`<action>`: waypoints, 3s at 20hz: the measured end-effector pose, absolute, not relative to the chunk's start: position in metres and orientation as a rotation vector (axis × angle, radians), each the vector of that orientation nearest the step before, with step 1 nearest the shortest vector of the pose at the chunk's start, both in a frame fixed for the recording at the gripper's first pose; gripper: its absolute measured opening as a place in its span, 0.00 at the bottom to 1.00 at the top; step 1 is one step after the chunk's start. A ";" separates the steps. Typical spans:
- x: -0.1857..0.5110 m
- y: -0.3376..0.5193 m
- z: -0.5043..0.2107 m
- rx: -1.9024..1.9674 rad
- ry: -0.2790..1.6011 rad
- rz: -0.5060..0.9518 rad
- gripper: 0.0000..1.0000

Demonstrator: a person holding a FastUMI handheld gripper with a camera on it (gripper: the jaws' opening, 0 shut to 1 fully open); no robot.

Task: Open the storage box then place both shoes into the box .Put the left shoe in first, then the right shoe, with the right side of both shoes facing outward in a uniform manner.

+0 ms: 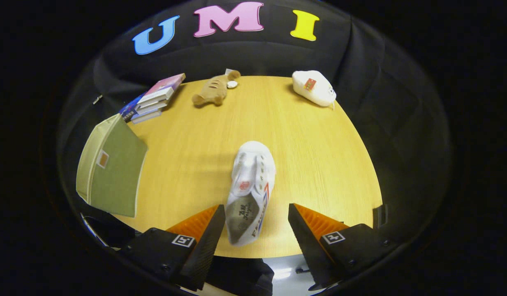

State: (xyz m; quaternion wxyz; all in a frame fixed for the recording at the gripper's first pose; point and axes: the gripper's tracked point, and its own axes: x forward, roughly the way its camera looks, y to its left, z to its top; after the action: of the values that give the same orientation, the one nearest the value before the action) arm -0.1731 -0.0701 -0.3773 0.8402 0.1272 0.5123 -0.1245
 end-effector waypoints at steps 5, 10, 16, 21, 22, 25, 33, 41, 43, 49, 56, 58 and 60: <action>-0.158 -0.077 -0.426 0.252 1.090 -0.247 0.93; -0.129 -0.093 -0.451 0.196 1.046 -0.270 0.74; -0.127 -0.105 -0.463 0.303 1.070 -0.364 0.05; -0.123 -0.092 -0.416 0.453 1.039 -0.376 0.06; -0.118 -0.087 -0.399 0.459 1.024 -0.368 0.05; -0.095 -0.053 -0.342 0.498 0.994 -0.301 0.05; -0.024 0.098 -0.224 0.601 0.991 -0.092 0.05; 0.011 0.229 -0.223 0.545 1.051 -0.017 0.05; 0.016 0.241 -0.239 0.498 1.065 -0.043 0.05; 0.026 0.260 -0.262 0.468 1.077 -0.071 0.06; 0.040 0.250 -0.237 0.428 0.940 -0.045 0.85; 0.037 0.243 -0.238 0.410 0.931 -0.048 0.96; 0.034 0.237 -0.237 0.391 0.919 -0.045 0.97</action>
State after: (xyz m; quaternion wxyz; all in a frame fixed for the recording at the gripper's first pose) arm 0.0337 0.2369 -0.2371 0.8778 0.1873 0.4404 -0.0215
